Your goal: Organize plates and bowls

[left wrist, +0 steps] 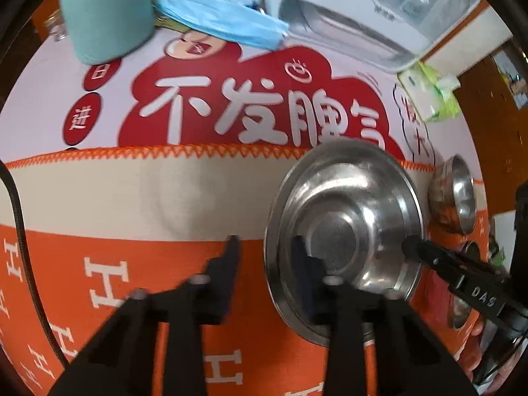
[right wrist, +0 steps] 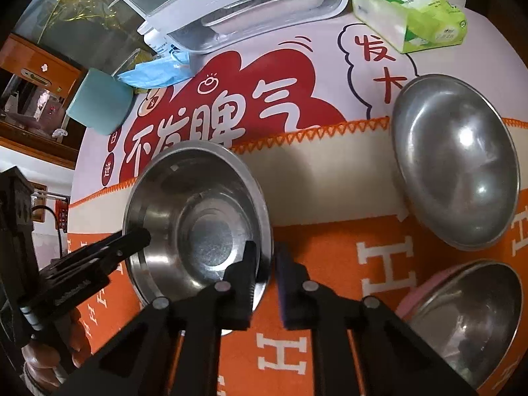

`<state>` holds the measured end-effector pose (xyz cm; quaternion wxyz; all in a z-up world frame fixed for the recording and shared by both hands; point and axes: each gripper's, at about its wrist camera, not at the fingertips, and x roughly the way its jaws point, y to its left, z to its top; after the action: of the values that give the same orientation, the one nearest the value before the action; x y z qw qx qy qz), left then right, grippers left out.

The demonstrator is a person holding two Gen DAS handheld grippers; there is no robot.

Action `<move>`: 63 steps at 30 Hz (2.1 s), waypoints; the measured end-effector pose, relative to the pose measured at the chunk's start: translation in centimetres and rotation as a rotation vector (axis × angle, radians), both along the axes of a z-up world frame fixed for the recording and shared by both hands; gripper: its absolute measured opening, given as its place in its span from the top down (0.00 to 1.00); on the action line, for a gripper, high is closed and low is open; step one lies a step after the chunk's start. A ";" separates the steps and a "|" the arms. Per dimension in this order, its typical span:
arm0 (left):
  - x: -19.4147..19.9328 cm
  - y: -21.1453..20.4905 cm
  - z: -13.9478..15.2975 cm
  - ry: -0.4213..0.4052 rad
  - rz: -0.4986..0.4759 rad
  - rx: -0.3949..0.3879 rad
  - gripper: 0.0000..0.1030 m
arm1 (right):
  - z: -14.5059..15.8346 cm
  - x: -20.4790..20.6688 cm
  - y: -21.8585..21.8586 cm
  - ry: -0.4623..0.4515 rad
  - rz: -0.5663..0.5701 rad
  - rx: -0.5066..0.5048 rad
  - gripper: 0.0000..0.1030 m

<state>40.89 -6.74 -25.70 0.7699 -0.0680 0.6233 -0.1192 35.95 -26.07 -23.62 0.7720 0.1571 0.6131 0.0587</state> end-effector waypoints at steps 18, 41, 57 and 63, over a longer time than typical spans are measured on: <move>-3.9 -0.5 3.6 -0.007 -0.074 -0.054 0.91 | 3.6 -3.3 0.2 -0.042 -0.011 -0.054 0.92; -22.6 -3.6 11.4 -0.096 -0.102 -0.043 0.89 | 11.5 -20.4 -2.9 -0.141 0.066 -0.030 0.92; -33.1 -5.3 2.8 0.013 -0.090 0.080 0.85 | 4.2 -29.3 -3.3 -0.004 0.136 -0.013 0.91; -34.3 -5.0 1.0 0.040 -0.081 0.104 0.83 | 2.4 -30.3 -2.6 0.025 0.141 -0.001 0.91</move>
<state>6.57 -11.73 -24.65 0.7544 -0.0050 0.6460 -0.1165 5.65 -28.64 -21.21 0.7582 0.1137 0.6324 0.1107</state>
